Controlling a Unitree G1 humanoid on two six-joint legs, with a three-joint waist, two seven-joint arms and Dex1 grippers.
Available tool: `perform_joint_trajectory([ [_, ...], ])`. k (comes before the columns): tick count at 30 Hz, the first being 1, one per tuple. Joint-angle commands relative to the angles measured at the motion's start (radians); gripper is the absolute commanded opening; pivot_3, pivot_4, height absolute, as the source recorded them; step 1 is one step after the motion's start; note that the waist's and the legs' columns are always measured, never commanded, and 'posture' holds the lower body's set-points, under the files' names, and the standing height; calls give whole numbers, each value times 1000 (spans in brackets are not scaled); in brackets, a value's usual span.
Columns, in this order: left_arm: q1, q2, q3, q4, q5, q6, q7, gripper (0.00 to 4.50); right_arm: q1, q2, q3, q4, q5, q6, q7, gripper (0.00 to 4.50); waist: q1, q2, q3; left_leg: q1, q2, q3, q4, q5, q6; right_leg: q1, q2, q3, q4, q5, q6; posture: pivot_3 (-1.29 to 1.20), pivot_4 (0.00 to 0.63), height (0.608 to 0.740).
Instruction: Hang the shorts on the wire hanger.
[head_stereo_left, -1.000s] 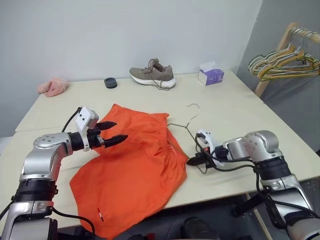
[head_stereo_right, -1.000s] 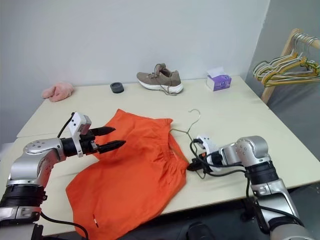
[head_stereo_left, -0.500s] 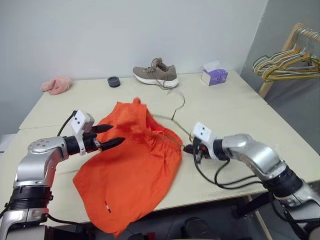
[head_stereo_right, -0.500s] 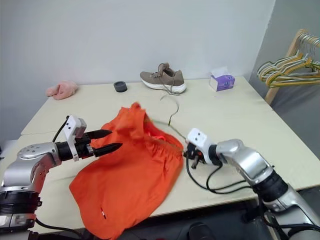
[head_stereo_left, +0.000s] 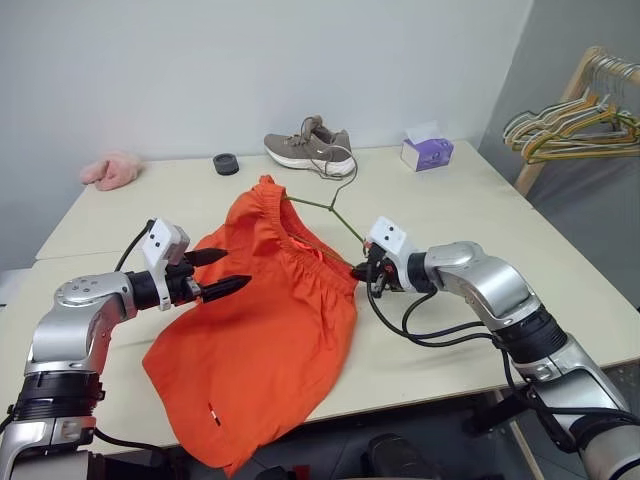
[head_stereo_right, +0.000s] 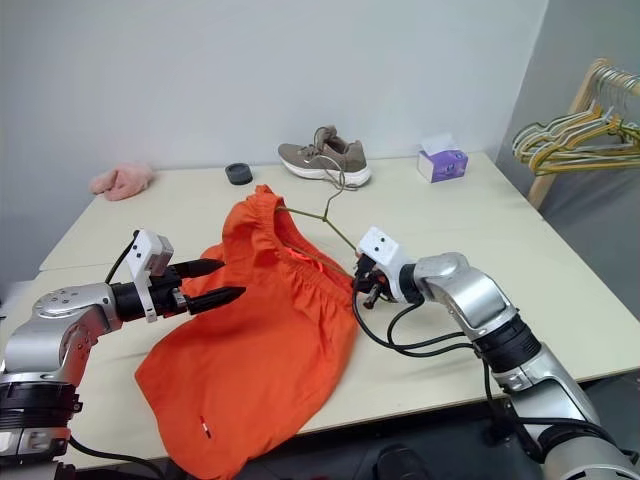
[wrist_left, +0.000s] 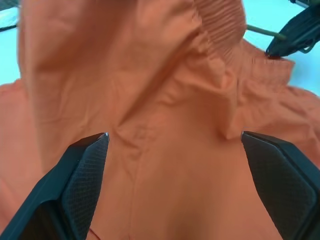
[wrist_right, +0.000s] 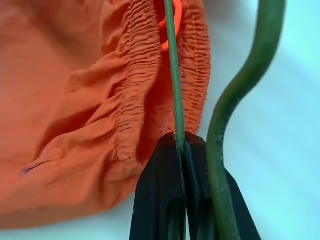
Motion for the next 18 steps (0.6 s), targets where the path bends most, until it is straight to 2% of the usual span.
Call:
perform_joint_trajectory([
  [1, -43, 32, 52, -37, -42, 32, -3, 4457, -2, -13, 0, -38, -56, -84, 13, 0, 0, 0, 0, 0, 0, 0, 0, 0, 0, 0, 0, 0, 0, 0, 0, -271, 0, 740],
  [7, -119, 117, 64, -83, -92, 98, -68, 4457, 37, -61, 49, -48, -175, -187, 33, 0, -1, 0, 0, 0, 0, 0, 0, 0, 0, 0, 0, 0, 1, 0, 0, -273, 0, 740],
  [11, -177, 178, 38, -43, -69, 71, -129, 4457, 51, -73, 58, -46, -225, -232, 42, 0, -2, 0, 0, 1, 0, 0, 0, 0, 0, 0, 1, 0, 1, 0, 0, -273, 0, 740],
  [14, -207, 229, -27, -7, -6, 7, -212, 4457, 59, -78, 65, -40, -268, -282, 48, 0, -8, 1, 0, 1, 0, 1, 0, 0, 0, 0, 2, -1, 1, 0, 0, -273, 0, 740],
  [18, -260, 236, -109, 63, 86, -101, -256, 4457, 63, -74, 68, -33, -313, -336, 55, 0, -8, 1, 1, 1, 0, 1, 0, 0, 0, 1, 3, -1, 1, 0, 0, -274, 0, 740],
])
